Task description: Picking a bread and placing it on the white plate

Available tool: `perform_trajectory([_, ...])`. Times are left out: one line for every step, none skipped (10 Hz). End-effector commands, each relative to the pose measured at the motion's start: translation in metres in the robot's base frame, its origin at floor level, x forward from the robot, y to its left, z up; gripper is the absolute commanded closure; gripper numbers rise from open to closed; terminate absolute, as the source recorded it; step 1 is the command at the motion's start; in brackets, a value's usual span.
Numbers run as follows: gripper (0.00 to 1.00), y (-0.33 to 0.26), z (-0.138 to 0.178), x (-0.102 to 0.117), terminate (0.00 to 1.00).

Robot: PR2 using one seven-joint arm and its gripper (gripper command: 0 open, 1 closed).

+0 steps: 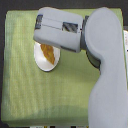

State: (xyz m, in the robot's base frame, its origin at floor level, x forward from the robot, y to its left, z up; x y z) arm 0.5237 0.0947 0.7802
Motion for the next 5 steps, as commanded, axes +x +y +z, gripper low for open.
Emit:
perform_trajectory([0.00,-0.0100,-0.0043,-0.0057,0.00])
perform_trajectory([0.00,-0.0135,-0.0044,-0.0065,0.00])
perform_trajectory([0.00,-0.0143,-0.0037,-0.0052,0.00])
perform_trajectory([0.00,-0.0150,-0.0019,-0.0031,0.00])
perform_trajectory([0.00,-0.0153,0.0045,-0.0023,0.00])
